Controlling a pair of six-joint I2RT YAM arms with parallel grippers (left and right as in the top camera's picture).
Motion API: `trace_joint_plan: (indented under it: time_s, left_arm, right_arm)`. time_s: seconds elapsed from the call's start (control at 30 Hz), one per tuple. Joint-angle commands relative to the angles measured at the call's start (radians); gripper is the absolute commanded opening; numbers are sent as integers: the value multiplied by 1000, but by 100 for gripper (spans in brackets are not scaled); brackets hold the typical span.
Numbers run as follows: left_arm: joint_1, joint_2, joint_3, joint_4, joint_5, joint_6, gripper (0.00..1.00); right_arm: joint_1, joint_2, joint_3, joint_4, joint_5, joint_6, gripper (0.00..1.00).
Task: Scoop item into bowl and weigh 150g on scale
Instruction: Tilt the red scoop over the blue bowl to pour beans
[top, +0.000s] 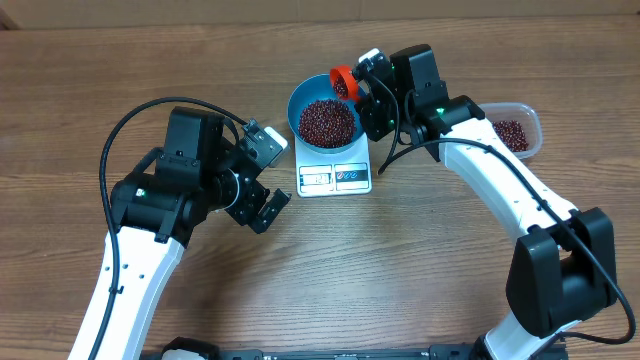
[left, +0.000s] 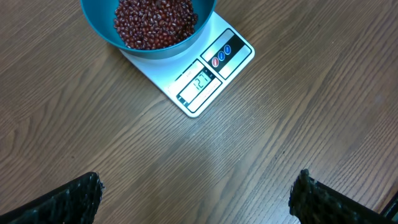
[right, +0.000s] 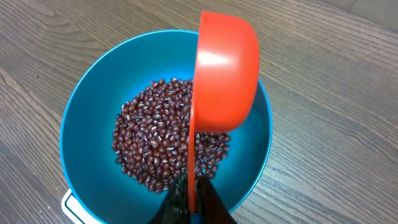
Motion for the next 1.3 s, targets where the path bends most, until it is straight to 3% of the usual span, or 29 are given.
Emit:
trace_joint_plan:
  time_s: [0.0, 0.9, 1.27]
  left_arm:
    - [-2, 5, 26, 1, 1, 1, 100]
    - [-2, 5, 26, 1, 1, 1, 100]
    - [-2, 5, 26, 1, 1, 1, 100]
  right_arm:
    - [8, -44, 5, 17, 6, -8, 4]
    - [38, -44, 5, -28, 18, -82, 7]
    - [58, -44, 5, -28, 162, -122, 4]
